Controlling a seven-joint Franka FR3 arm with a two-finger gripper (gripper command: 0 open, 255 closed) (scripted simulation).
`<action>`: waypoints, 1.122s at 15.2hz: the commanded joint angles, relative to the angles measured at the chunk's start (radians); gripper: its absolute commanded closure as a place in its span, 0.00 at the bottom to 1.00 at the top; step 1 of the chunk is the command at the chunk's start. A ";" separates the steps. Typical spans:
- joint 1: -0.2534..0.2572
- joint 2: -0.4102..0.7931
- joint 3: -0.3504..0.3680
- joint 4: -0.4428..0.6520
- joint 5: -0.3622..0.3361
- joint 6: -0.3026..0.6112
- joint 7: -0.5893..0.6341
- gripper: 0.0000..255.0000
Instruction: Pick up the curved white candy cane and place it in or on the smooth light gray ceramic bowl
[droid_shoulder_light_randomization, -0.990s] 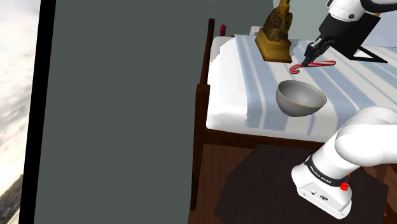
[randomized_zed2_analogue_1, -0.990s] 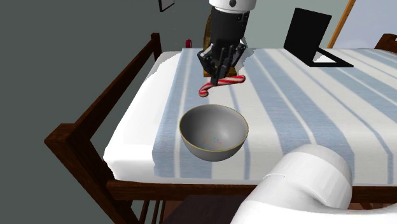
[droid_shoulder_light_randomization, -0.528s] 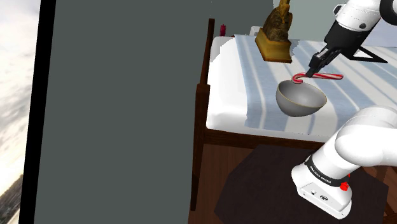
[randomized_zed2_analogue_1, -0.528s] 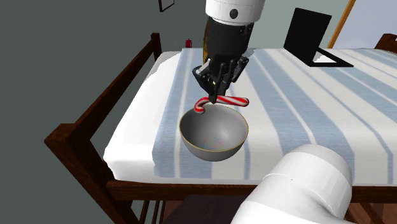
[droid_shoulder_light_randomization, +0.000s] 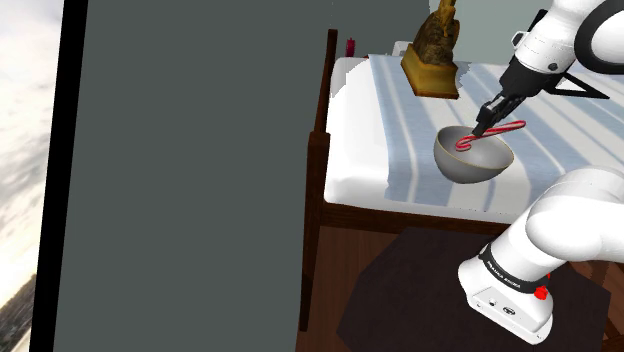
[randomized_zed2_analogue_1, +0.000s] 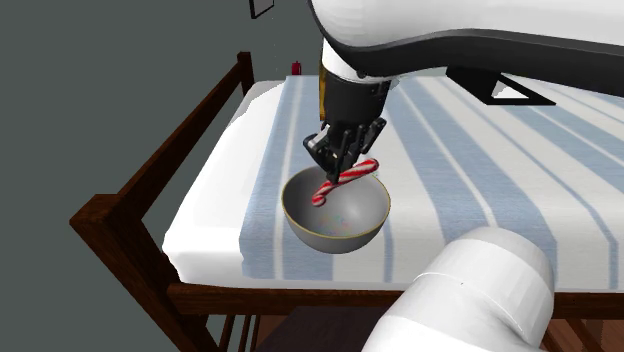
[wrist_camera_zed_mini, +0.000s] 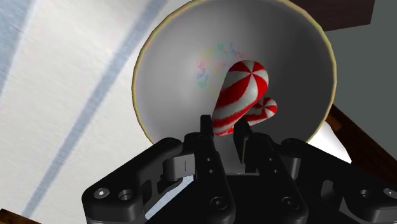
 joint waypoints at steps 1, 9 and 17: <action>-0.003 -0.011 -0.004 -0.032 -0.004 0.021 0.001 1.00; -0.008 -0.025 -0.011 -0.076 -0.012 0.051 0.001 1.00; -0.008 -0.025 -0.011 -0.076 -0.012 0.051 0.001 0.00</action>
